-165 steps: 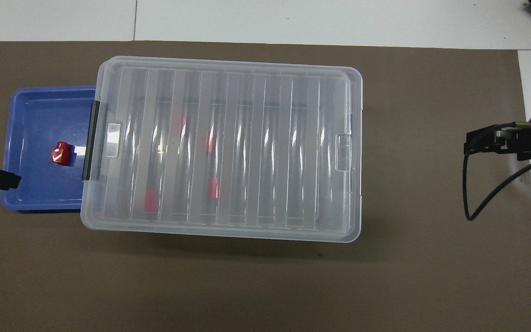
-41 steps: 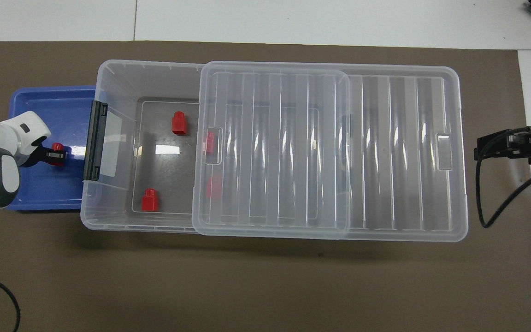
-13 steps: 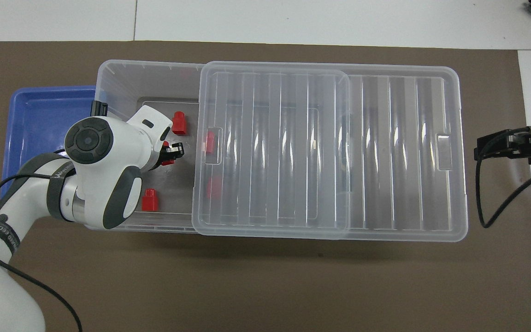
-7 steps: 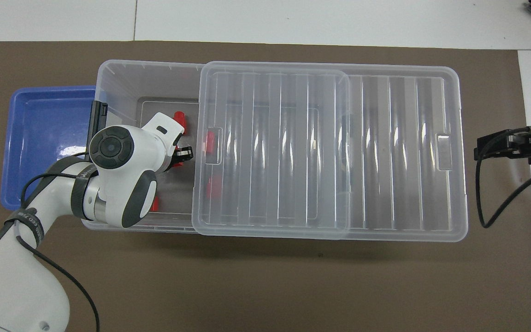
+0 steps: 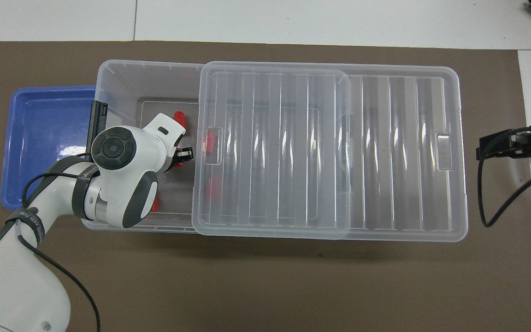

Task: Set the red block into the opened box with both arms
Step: 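Lower the red block into the box and open the left gripper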

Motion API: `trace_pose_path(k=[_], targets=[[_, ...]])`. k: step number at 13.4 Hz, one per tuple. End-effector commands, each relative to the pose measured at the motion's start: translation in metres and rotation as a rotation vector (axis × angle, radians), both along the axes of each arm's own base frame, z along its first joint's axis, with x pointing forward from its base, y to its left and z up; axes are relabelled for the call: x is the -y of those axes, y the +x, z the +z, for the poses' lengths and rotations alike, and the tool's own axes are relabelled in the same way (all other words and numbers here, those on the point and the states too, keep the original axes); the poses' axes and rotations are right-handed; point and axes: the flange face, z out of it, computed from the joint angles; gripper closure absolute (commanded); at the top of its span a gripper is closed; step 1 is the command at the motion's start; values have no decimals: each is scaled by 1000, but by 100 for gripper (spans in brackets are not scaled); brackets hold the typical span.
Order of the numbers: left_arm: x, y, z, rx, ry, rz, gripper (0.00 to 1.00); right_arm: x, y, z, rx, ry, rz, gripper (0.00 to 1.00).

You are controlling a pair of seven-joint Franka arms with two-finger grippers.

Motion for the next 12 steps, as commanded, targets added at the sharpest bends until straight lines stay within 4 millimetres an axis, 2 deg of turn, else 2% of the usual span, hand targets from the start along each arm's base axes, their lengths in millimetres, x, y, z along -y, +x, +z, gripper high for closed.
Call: trace_pose_path(k=[1,2,3,5,7,8,12], targets=[[-2,-7,-4,8,21,-14,100,9,0,-6,56,16,-28,42],[-1,-8,-4,8,20,-15,100,19,-4,-12,64,15,-45,77],[-1,-8,-4,8,20,-15,99,23,-7,-17,61,15,-40,100],[-2,-6,-2,7,23,-15,22,26,-12,-41,85,12,-9,100],[-2,-5,2,-1,26,-12,20,40,-16,-60,110,9,-41,100],[-1,-2,12,-11,31,-10,20,45,-14,-69,108,8,-52,100],[-10,16,87,-75,58,12,19,53,-4,-99,128,5,-53,100]])
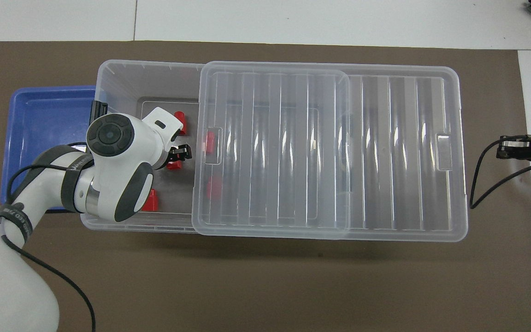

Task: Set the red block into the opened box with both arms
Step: 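Lower the red block into the box and open the left gripper, then withdraw the left gripper while the right gripper grasps the lid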

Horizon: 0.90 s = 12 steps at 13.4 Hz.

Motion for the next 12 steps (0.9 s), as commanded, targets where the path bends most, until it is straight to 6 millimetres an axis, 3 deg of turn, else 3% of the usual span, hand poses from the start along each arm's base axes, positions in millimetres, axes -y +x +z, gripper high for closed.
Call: trace_pose_path(k=[1,2,5,6,9,10,12], targets=[[-8,5,57,-27,32,4,14,7,-1,-18,4,12,9,100],[-12,4,70,-36,35,6,1,10,4,-23,19,10,3,100],[-43,-4,122,-43,28,20,0,10,10,-43,13,11,9,100],[-66,-5,143,-61,32,-11,0,6,15,-50,26,9,17,100],[-162,-18,203,-83,21,-142,0,-1,19,-62,31,8,29,100],[-191,-25,215,-81,17,-166,0,-5,19,-63,28,9,38,100],[-238,-37,228,-92,12,-191,0,-32,17,-69,11,11,90,100]])
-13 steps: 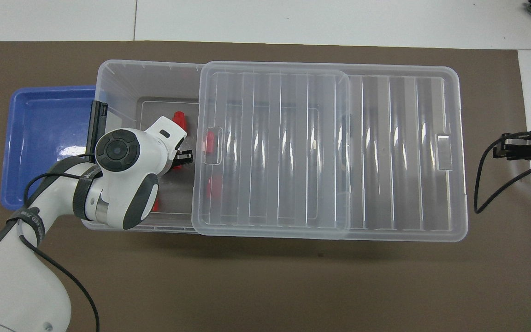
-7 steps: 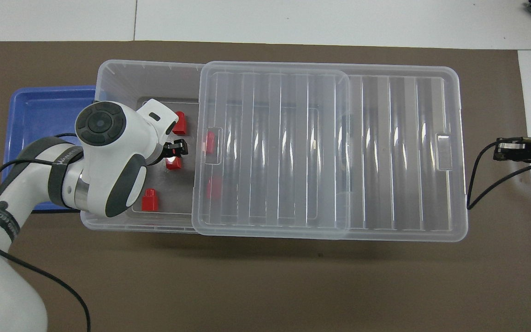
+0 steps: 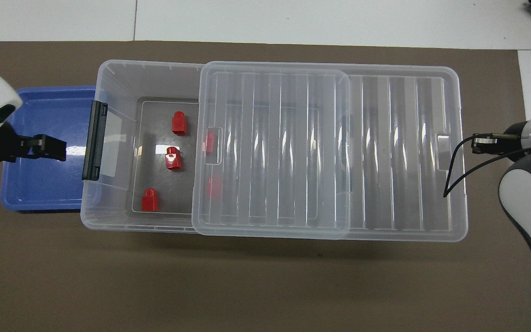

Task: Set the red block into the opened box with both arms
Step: 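Withdraw the left gripper while the right gripper grasps the lid, then slide the clear lid shut toward the blue tray with the right gripper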

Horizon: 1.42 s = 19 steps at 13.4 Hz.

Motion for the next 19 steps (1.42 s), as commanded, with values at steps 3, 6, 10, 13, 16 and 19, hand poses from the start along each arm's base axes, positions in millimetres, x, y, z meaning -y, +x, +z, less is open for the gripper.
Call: trace_pose_path(k=[3,6,10,13,16,19], targets=[[-55,-18,9,-5,5,-41,0,-43,-5,-6,3,12,91,100],[-53,-17,10,-2,6,-46,0,-82,-7,-6,-5,14,159,100],[-88,-24,9,10,6,10,0,-152,-16,-3,-7,14,276,100],[-87,-27,-6,52,9,7,0,-191,-23,-1,6,15,344,100],[-87,-35,-16,88,8,6,0,-211,-28,0,9,44,338,100],[-87,-35,-16,85,9,7,0,-216,-29,1,14,44,346,100]])
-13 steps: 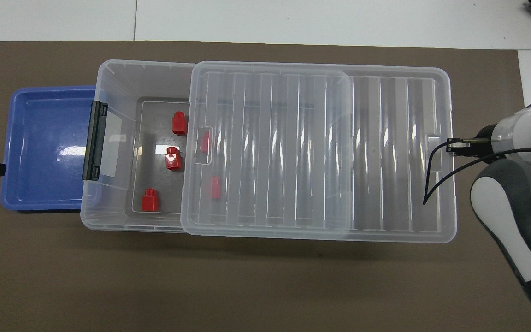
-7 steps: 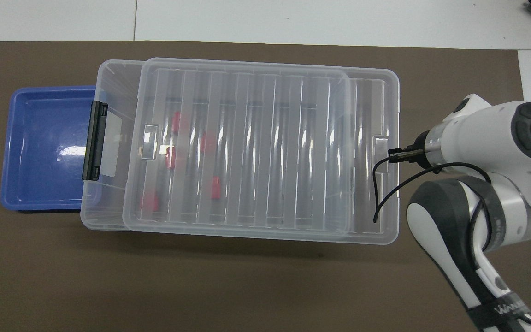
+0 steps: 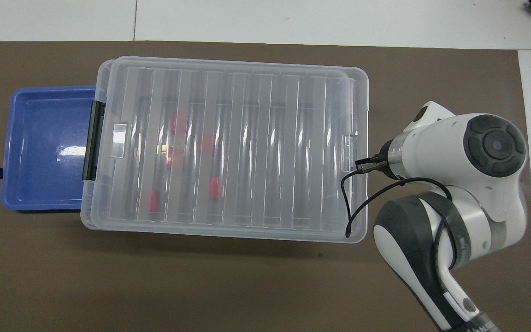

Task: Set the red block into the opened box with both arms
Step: 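Slide the clear lid shut toward the blue tray with the right gripper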

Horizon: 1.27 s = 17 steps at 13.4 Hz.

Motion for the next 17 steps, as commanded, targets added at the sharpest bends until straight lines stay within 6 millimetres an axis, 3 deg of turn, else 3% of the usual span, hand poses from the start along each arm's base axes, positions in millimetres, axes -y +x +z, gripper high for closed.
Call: trace_pose_path(k=[1,10,12,15,16,17], targets=[[-1,-9,3,20,11,-6,0,-6,-5,2,12,27,-11,100],[8,-7,4,17,12,-19,0,-10,-1,15,47,37,-1,100],[10,-7,5,16,12,-24,0,1,-4,25,42,36,-22,100],[8,-6,7,22,13,-21,0,39,-10,40,0,23,-88,100],[8,-6,8,25,13,-19,0,52,-11,44,-10,22,-128,92],[9,-6,9,23,13,-20,0,69,-10,50,-12,24,-181,37]])
